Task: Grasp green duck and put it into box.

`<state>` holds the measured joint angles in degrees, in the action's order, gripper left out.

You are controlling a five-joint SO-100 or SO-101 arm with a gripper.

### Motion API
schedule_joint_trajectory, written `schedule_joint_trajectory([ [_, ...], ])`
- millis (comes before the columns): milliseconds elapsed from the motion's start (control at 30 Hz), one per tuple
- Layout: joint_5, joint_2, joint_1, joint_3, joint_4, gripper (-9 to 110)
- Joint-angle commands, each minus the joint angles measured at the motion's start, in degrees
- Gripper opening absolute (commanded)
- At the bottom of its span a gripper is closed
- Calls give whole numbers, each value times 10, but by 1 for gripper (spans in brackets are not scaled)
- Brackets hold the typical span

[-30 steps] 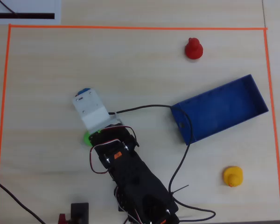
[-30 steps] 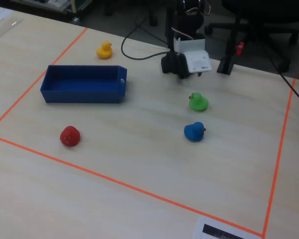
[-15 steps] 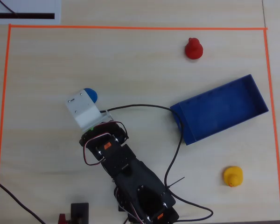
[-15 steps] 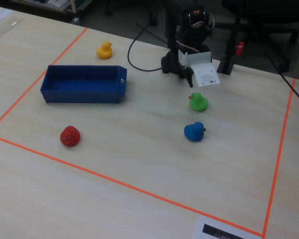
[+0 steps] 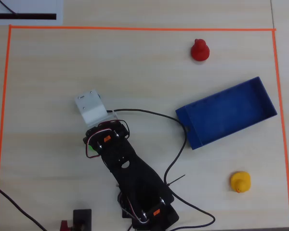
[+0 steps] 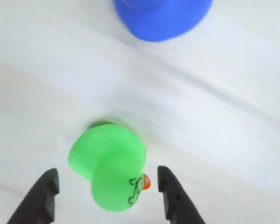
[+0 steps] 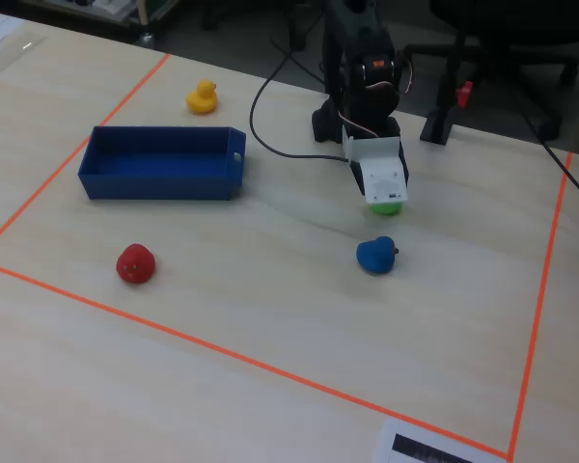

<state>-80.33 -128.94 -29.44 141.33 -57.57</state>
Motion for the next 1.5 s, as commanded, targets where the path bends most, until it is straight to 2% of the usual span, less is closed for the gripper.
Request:
schedule_joint_trajectory([
  [0,5,12,18,-1,11,30],
  [500,62,53,19,-1,-6,30],
  [867,89,54,18,-10,-100,31],
  [1467,75,82,15,-45,-38,31],
])
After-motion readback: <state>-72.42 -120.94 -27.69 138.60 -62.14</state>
